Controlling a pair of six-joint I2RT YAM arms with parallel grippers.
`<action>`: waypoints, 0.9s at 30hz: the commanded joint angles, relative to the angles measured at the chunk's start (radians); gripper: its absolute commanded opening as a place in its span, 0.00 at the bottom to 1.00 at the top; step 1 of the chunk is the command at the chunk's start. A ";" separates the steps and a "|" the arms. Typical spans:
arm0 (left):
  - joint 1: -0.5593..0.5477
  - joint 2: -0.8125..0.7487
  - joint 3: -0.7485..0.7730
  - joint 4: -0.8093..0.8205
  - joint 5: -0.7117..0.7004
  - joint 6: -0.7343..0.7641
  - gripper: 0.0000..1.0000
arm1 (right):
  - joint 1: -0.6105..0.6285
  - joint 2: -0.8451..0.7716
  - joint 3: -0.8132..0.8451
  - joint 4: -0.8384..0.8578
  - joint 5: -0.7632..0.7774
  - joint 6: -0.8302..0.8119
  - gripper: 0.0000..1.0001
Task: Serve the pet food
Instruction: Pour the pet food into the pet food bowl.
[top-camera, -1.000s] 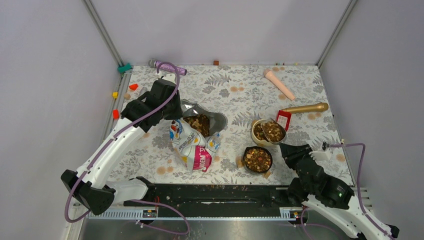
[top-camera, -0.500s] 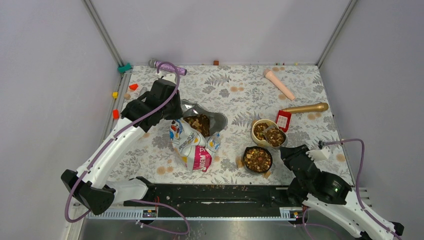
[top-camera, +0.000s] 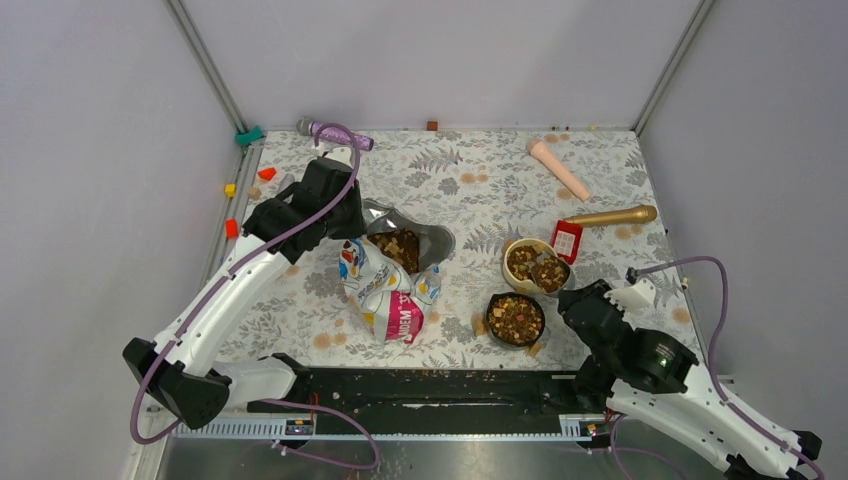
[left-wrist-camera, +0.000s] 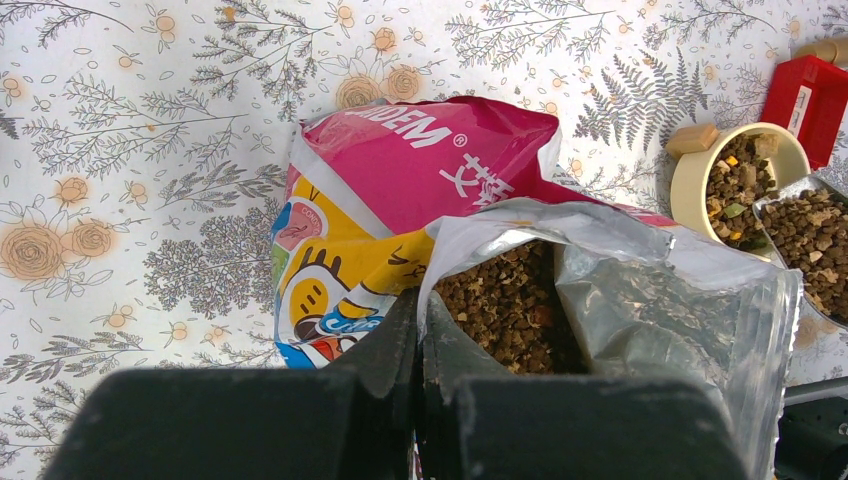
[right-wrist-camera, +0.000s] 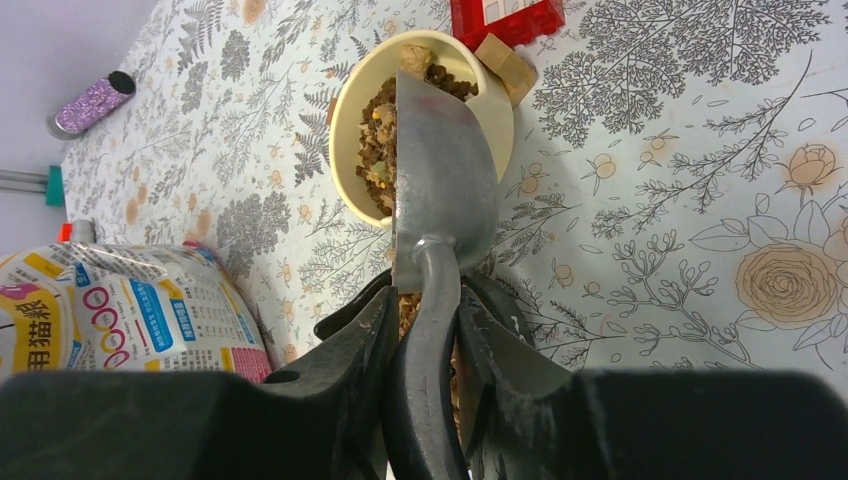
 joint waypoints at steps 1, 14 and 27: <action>0.005 0.014 0.020 -0.006 0.023 0.010 0.00 | 0.003 0.033 0.055 0.026 0.064 -0.005 0.00; 0.004 0.016 0.019 -0.006 0.024 0.010 0.00 | -0.169 0.152 0.047 0.182 -0.143 -0.128 0.00; 0.003 0.021 0.020 -0.005 0.022 0.010 0.00 | -0.205 0.190 0.060 0.206 -0.166 -0.169 0.00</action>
